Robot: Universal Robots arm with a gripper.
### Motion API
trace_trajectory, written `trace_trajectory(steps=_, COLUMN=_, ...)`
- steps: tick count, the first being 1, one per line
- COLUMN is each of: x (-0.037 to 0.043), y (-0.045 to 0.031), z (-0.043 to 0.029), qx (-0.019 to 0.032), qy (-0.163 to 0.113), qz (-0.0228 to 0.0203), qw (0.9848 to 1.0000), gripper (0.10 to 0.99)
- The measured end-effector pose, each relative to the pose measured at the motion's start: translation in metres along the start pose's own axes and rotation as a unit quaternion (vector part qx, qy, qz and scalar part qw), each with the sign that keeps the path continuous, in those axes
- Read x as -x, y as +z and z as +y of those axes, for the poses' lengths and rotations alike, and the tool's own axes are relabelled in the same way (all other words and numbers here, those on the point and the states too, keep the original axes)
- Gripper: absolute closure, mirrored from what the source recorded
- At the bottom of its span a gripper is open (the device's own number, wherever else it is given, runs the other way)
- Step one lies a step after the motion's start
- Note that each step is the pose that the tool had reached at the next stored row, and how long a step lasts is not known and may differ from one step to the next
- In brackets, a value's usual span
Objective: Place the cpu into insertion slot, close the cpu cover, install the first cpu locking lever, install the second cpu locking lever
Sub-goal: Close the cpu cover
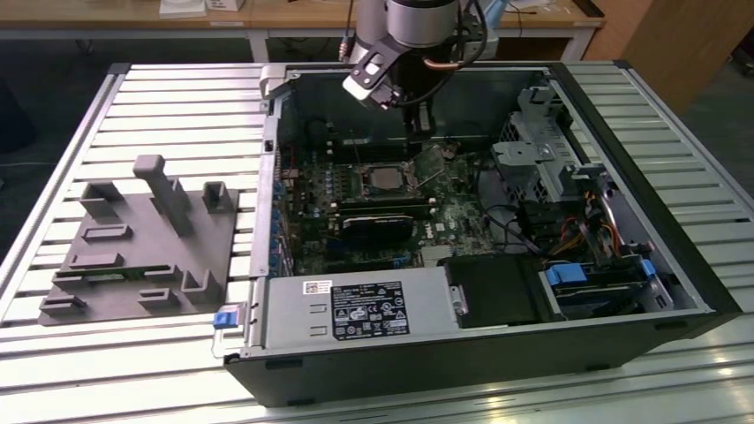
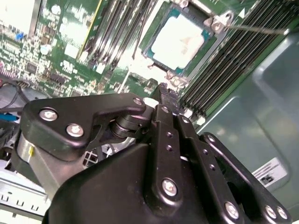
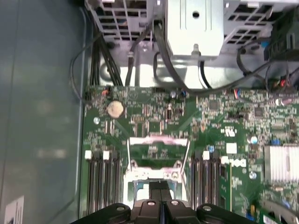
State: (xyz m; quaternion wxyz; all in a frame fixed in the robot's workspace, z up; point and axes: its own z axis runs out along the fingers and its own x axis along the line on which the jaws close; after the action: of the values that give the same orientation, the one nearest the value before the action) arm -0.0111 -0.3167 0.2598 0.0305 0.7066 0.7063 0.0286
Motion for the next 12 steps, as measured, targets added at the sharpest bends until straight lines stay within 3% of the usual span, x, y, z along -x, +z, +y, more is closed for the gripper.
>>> trace_trajectory(steps=12, x=0.0, y=0.0024, z=0.0286, qx=0.0, qy=0.0, qz=0.0, qw=1.0, gripper=0.98)
